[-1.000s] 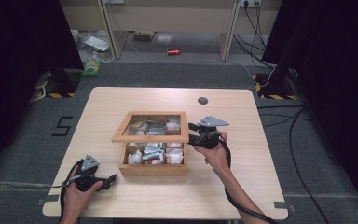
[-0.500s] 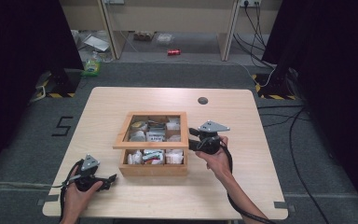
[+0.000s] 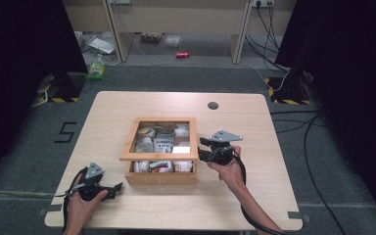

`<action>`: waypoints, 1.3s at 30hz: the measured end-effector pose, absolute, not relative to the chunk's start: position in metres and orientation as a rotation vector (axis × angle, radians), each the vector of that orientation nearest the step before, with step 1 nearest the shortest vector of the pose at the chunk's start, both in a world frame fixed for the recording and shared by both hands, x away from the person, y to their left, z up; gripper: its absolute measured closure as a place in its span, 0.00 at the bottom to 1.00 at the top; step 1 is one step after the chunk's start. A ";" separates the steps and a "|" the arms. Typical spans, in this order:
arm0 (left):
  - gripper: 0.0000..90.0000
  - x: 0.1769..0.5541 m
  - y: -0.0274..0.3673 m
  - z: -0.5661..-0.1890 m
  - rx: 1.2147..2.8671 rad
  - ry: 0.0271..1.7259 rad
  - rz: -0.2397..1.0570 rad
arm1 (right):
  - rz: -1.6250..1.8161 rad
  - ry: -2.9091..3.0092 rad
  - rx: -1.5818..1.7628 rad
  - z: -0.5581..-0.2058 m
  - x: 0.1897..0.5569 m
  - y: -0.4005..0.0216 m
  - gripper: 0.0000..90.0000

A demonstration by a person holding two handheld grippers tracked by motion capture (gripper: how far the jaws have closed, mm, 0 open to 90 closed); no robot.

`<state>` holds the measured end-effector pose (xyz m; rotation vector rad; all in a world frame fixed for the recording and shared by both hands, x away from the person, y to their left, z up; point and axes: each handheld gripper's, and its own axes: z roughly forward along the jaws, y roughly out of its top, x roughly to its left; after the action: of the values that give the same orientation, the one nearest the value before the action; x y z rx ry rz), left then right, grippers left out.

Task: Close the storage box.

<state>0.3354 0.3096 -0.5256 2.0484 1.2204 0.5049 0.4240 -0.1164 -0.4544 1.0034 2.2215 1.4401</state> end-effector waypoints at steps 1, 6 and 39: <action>0.00 0.335 0.310 -0.526 2.048 1.221 0.504 | 1.441 2.221 0.999 -0.454 0.424 -0.117 0.58; 0.00 0.335 0.310 -0.526 2.048 1.221 0.504 | 1.449 2.223 0.994 -0.454 0.423 -0.120 0.58; 0.00 0.335 0.309 -0.526 2.049 1.217 0.502 | 1.420 2.167 1.023 -0.454 0.425 -0.142 0.57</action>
<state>0.3353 0.3095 -0.5257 2.0486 1.2168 0.5017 0.4248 -0.1422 -0.4542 1.0227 2.1667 1.4198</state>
